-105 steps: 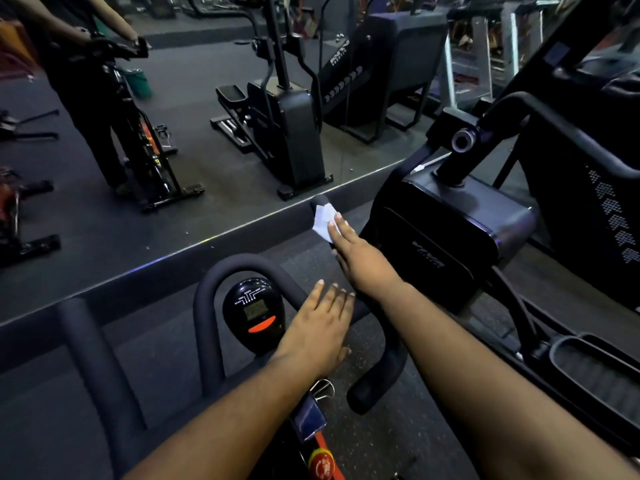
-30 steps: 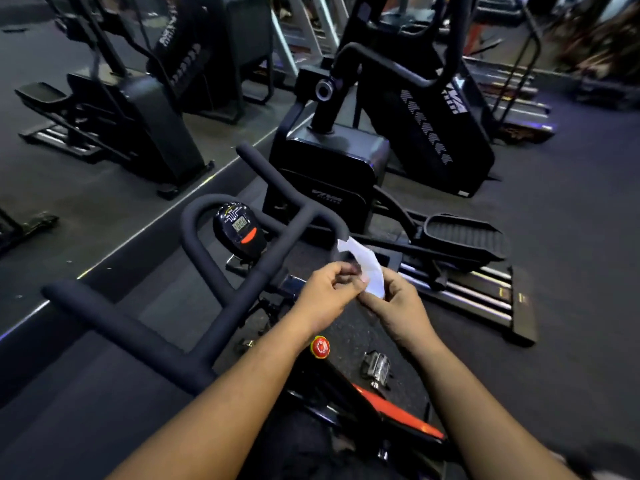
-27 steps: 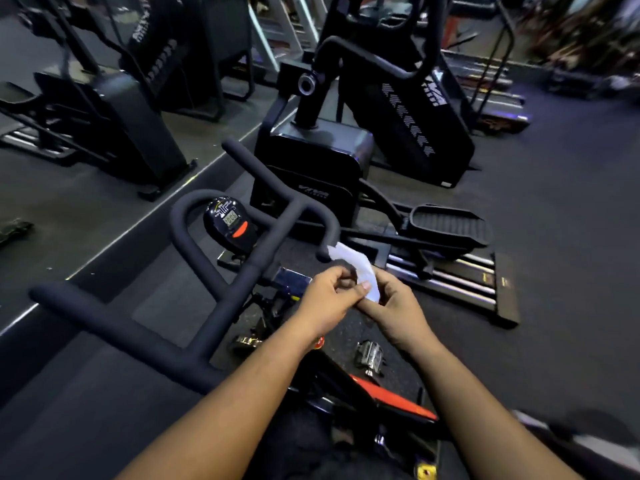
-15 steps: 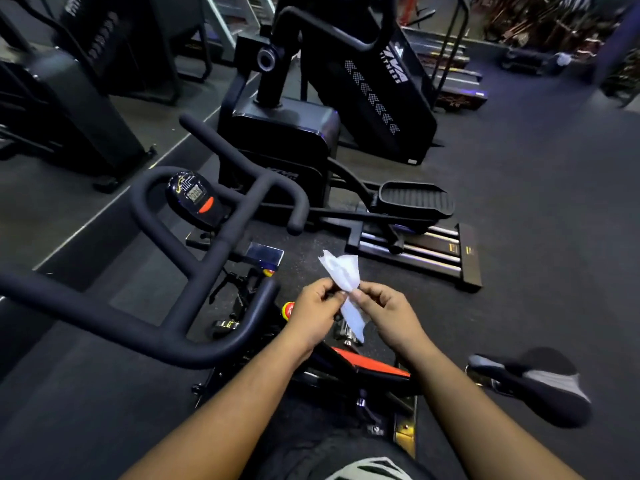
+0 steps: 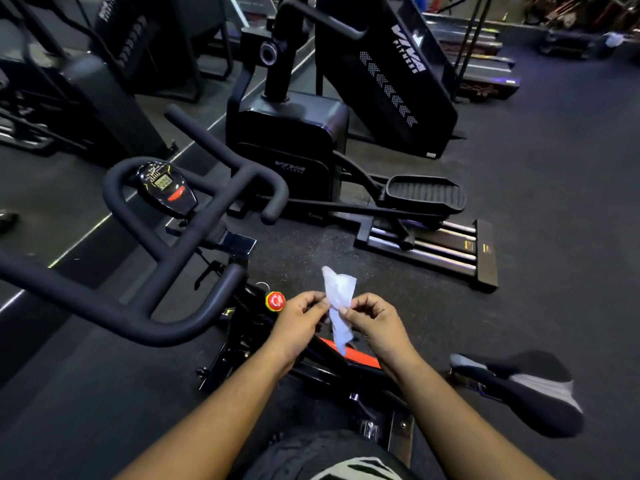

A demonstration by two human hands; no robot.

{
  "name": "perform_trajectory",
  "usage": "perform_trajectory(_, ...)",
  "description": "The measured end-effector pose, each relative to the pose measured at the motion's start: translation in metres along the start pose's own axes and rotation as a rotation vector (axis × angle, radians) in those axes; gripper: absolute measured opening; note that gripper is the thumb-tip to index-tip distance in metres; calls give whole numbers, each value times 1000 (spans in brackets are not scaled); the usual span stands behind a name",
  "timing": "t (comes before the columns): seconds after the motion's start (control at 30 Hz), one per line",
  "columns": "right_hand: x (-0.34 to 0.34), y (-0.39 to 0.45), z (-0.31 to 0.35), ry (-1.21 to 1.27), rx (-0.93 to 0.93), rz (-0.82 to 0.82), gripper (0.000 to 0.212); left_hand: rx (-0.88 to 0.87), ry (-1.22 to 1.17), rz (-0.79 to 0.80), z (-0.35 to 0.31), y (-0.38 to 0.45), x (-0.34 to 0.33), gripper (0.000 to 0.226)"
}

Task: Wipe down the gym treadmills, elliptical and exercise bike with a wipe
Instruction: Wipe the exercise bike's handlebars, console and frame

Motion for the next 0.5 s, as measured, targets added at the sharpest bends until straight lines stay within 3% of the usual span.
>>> perform_trajectory(0.13, 21, -5, -5, -40, -3, 25, 20, 13, 9, -13, 1, -1, -25, 26)
perform_trajectory(0.27, 40, -9, -10, 38, -37, 101, 17, 6, 109, -154, 8, -4, -38, 13)
perform_trajectory(0.4, 50, -6, -9, 135, -103, 131, 10, 81, 11, -169, 15, -11, -38, 15)
perform_trajectory(0.5, 48, -2, -10, 50, -89, 117, 10, 121, -62, -164, 19, -18, -41, 13)
Point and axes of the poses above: each hand's wrist, its own y-axis towards the middle knuckle, its own x-axis out of the back of the hand, z = x × y, the point moved 3 cm from there along y, towards the middle knuckle, and after that the axes turned 10 degrees about z, right-handed, at the moved point
